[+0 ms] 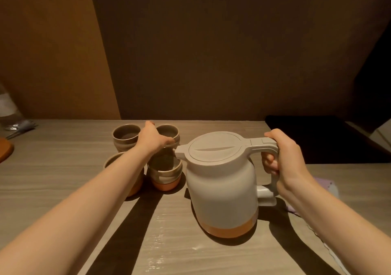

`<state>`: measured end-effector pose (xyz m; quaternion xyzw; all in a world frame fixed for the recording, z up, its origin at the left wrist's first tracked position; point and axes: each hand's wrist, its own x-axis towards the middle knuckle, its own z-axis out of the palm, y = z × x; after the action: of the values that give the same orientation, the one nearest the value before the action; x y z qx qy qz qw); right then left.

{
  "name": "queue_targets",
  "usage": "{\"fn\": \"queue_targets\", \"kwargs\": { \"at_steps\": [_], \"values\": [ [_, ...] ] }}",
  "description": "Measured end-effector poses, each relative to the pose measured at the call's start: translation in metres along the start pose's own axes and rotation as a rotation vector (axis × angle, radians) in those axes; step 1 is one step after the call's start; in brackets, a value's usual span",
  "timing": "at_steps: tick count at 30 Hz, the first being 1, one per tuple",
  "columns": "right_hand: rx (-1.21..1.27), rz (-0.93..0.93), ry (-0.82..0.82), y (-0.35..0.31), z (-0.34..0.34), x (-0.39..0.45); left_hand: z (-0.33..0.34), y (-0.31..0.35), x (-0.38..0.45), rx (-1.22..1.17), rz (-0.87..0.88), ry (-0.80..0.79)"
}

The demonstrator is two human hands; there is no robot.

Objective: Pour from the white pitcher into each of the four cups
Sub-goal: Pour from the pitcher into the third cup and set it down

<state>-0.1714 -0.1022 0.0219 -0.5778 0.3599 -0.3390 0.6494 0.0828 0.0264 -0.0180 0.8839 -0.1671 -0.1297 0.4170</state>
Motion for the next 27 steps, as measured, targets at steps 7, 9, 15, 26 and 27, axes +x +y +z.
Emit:
{"fn": "queue_targets", "kwargs": {
  "at_steps": [7, 9, 15, 26, 27],
  "values": [
    [0.001, -0.009, -0.050, 0.004, -0.003, 0.002, 0.012, 0.004, 0.019, 0.071, -0.072, -0.083],
    [0.007, -0.016, -0.065, 0.004, -0.005, 0.002, 0.014, 0.004, 0.024, 0.111, -0.069, -0.097],
    [-0.069, -0.129, -0.103, 0.005, -0.007, 0.003, 0.011, 0.004, 0.034, 0.143, -0.103, -0.180],
    [-0.080, -0.324, -0.220, 0.004, -0.005, -0.009, 0.011, -0.001, 0.035, 0.040, -0.084, -0.109],
    [-0.085, -0.331, -0.218, 0.005, -0.006, -0.009, 0.011, -0.002, 0.035, 0.032, -0.079, -0.095]
  ]
}}
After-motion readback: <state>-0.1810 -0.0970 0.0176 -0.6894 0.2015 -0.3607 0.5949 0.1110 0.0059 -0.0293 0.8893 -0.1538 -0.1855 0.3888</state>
